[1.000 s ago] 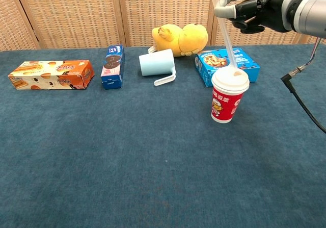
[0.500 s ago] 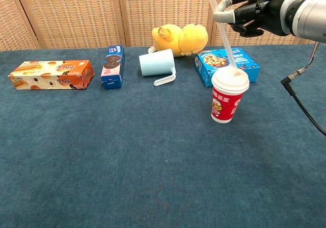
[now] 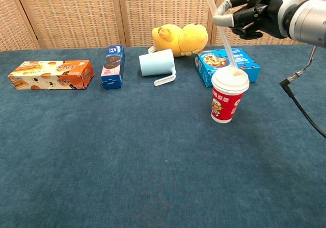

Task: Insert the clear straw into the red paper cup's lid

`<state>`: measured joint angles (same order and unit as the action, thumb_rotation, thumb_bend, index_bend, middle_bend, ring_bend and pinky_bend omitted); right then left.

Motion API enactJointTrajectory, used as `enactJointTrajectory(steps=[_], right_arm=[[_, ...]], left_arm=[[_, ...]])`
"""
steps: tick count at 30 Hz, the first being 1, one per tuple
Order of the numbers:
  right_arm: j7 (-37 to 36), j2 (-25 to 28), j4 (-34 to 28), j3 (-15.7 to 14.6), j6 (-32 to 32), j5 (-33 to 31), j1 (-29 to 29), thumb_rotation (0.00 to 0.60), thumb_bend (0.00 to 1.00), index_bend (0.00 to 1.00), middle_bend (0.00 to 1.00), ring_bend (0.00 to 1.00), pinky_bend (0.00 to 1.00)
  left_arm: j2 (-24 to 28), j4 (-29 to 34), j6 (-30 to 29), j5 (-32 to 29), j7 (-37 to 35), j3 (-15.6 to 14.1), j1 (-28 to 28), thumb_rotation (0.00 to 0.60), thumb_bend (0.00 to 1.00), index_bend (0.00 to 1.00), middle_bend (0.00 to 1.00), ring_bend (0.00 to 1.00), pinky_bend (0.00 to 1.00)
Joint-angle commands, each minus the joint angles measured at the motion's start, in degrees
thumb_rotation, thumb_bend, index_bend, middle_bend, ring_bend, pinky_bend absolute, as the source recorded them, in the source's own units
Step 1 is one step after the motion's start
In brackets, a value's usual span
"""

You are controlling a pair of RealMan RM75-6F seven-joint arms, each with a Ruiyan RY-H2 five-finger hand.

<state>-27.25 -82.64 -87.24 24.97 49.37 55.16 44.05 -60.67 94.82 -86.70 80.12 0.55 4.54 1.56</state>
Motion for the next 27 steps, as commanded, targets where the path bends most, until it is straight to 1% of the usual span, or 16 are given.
enactJointTrajectory(steps=[1,8,10,15,19,21,27], right_arm=[[0.3,-0.3,0.4,-0.1,0.0,0.3,0.0,0.6,0.55,0.71,0.93,0.87,1.0],[-0.1,-1.7,1.8,-0.7,0.3,2.2,-0.4,0.6,0.55,0.71,0.93,0.87,1.0],[-0.5,-2.0,2.0,-0.7,0.4,2.9,-0.5,0.6,0.55,0.71,0.92,0.87,0.98],[-0.9,-2.6,2.7,-1.0,0.9,4.4,-0.7,0.6,0.55,0.71,0.92,0.87,0.85],[-1.8,-3.3,3.7,-1.3,0.9,5.3,-1.0,0.6,0.55,0.71,0.89,0.84,0.68],[-2.3,-3.4,4.1,-1.4,0.9,5.7,-1.2,0.6,0.55,0.71,0.88,0.82,0.62],[-5.3,-3.9,5.8,-2.1,0.9,8.3,-2.2,0.6,0.55,0.71,0.87,0.77,0.54]], left_arm=[[0.0,0.0,0.0,-0.1,-0.1,0.0,0.0,0.6,0.16,0.0,0.0,0.0,0.0],[0.0,-0.1,0.1,-0.1,-0.1,0.0,0.0,0.6,0.16,0.0,0.0,0.0,0.0],[0.0,-0.2,0.1,-0.1,-0.1,0.0,0.0,0.6,0.16,0.0,0.0,0.0,0.0],[0.0,-0.2,0.3,-0.2,-0.1,0.0,0.0,0.6,0.16,0.0,0.0,0.0,0.0],[0.0,-0.1,0.4,-0.2,-0.3,-0.1,0.0,0.6,0.16,0.0,0.0,0.0,0.0],[0.0,-0.1,0.4,-0.2,-0.3,-0.1,0.0,0.6,0.16,0.0,0.0,0.0,0.0],[0.0,-0.3,0.6,-0.3,-0.5,-0.1,0.1,0.6,0.16,0.0,0.0,0.0,0.0]])
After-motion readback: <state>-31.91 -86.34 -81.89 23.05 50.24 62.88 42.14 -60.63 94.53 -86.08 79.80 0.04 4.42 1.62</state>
